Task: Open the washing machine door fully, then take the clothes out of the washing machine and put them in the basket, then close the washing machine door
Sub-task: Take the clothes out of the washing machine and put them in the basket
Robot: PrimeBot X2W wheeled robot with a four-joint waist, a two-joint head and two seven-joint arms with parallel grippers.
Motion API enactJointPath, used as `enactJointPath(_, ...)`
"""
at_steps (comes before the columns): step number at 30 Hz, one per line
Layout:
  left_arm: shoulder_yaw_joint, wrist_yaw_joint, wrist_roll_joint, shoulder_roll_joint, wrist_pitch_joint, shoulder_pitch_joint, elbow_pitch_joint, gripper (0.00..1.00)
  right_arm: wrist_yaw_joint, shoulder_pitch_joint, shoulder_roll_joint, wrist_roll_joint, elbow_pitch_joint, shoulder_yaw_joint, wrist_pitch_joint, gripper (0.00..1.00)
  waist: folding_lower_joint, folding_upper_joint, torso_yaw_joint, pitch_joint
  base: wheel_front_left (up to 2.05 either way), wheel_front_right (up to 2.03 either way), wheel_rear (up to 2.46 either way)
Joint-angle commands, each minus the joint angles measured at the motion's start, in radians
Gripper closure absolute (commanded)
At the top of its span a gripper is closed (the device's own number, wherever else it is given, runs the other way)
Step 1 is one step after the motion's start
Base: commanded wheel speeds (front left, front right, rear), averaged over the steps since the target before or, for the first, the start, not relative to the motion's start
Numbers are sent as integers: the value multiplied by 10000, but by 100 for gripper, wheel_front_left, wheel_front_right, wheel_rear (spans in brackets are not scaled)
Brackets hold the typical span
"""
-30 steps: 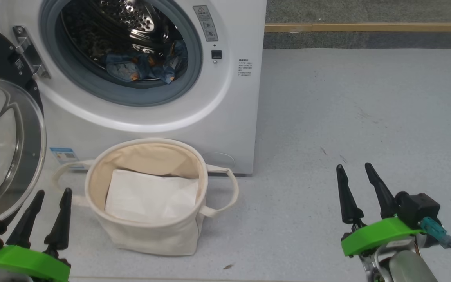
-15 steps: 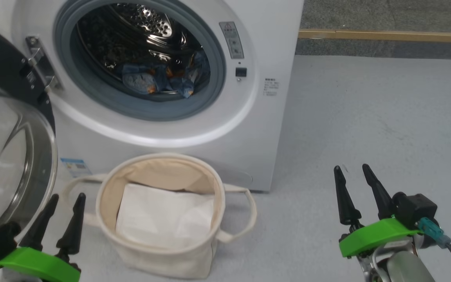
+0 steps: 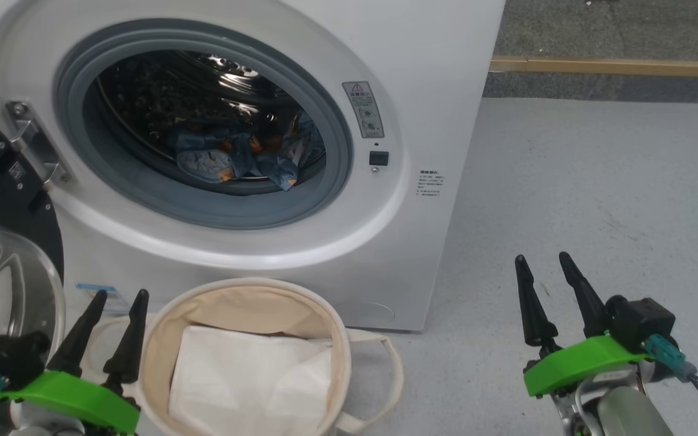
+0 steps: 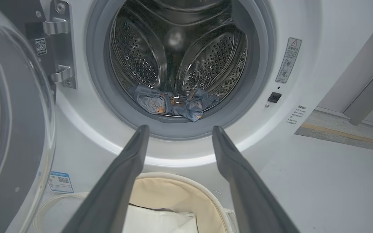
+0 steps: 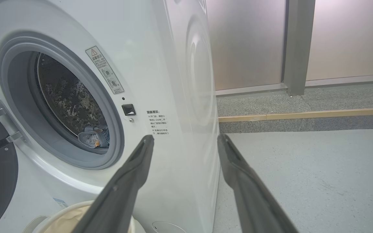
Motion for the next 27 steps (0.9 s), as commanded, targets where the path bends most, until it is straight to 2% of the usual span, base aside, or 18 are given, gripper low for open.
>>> enactJointPath(1, 410, 46, -3, 247, -105, -578, -157, 0, 75, -329, 31, -88, -298, 240, -124, 0, 0, 0, 5, 16, 65, -65, 0)
enactJointPath(18, 267, 487, 382, -153, -254, -822, 42, 0, 75, -348, 33, -81, -352, 245, -124, 0, 0, 0, 42, 75, 7, -7, 0)
enactJointPath(27, -333, 651, 889, -505, 56, -1866, 730, 0, 75, -515, 33, -94, -422, 262, -124, 0, 0, 0, 38, 384, 0, 0, 0)
